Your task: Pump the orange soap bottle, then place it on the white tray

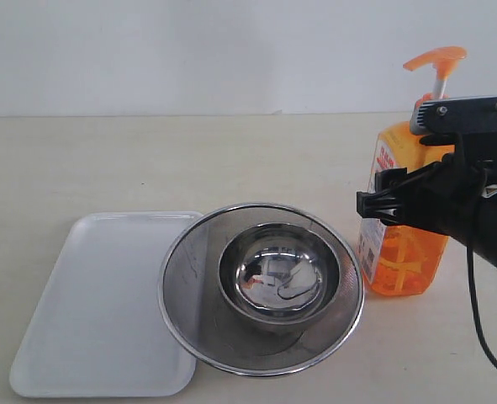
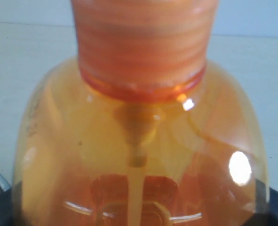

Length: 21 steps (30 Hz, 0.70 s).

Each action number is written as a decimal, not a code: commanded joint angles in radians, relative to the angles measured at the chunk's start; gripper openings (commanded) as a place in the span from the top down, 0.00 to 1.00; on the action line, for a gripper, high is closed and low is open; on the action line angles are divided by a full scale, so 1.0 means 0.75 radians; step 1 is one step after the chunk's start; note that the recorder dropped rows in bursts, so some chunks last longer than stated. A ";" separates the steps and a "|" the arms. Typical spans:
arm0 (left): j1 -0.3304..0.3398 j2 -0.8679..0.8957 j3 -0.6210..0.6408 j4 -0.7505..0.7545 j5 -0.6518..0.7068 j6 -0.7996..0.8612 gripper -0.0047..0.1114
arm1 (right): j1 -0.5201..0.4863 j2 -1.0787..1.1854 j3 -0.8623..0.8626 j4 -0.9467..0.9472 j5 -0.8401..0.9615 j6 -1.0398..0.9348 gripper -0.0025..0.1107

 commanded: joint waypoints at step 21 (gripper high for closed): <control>0.001 -0.008 -0.003 -0.049 0.001 -0.001 0.92 | -0.004 -0.004 -0.017 -0.023 -0.079 -0.002 0.98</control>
